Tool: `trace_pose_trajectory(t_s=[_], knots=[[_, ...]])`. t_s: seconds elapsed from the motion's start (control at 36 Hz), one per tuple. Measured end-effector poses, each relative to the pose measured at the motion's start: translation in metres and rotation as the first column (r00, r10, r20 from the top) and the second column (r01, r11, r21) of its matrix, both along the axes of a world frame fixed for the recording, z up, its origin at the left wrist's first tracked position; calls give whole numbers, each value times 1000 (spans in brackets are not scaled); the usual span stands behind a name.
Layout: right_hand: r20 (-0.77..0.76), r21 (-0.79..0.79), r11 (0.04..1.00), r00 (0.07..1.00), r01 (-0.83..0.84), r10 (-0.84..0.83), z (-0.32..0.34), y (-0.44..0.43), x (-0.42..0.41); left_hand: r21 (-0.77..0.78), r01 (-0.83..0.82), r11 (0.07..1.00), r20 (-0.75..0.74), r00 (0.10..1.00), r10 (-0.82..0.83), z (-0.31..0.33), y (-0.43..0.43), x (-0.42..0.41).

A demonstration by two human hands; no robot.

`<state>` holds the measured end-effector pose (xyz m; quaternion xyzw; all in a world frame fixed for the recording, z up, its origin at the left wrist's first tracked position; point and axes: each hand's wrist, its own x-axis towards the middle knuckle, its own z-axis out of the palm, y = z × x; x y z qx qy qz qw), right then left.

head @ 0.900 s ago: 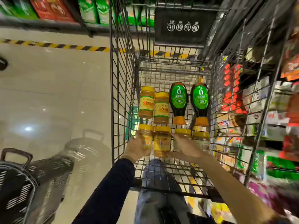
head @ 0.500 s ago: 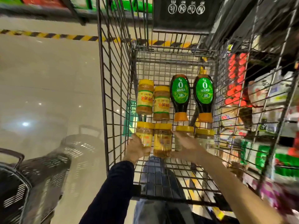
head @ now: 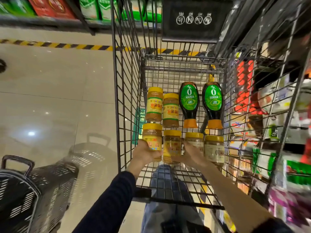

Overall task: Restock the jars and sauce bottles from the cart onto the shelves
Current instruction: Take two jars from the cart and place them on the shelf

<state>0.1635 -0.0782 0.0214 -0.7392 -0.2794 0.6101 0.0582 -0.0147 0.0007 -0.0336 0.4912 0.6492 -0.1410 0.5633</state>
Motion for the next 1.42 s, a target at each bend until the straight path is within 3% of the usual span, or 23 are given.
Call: trace_pose_trajectory(t_s=[0.17, 0.33, 0.5, 0.64, 0.69, 0.94, 1.17, 1.42], knots=[[94, -53, 995, 992, 87, -82, -51, -8, -20, 76, 60, 995, 98, 993, -67, 41, -4, -1], [155, -116, 990, 986, 85, -66, -76, 0, -29, 32, 17, 999, 228, 973, -24, 65, -5, -3], [154, -153, 981, 983, 123, -100, -46, 12, -37, 17, -75, 997, 367, 928, 63, 92, -7, -1], [116, -152, 980, 987, 130, -113, -43, 13, -35, 7, -74, 997, 349, 935, 67, 105, -4, -1], [140, -153, 972, 978, 178, -157, -42, 13, -35, 16, -71, 997, 317, 946, 62, 110, -4, 0], [-24, -141, 921, 928, 364, -371, -7, 10, -13, 54, -129, 990, 294, 950, 107, 142, 1, 9], [-121, -4, 866, 859, 500, -497, 61, -4, 23, 160, -132, 978, 348, 935, 69, 186, 8, 19], [-242, 336, 731, 805, 594, -542, 174, -19, 66, 249, -203, 947, 536, 843, 40, 269, 14, 49]])
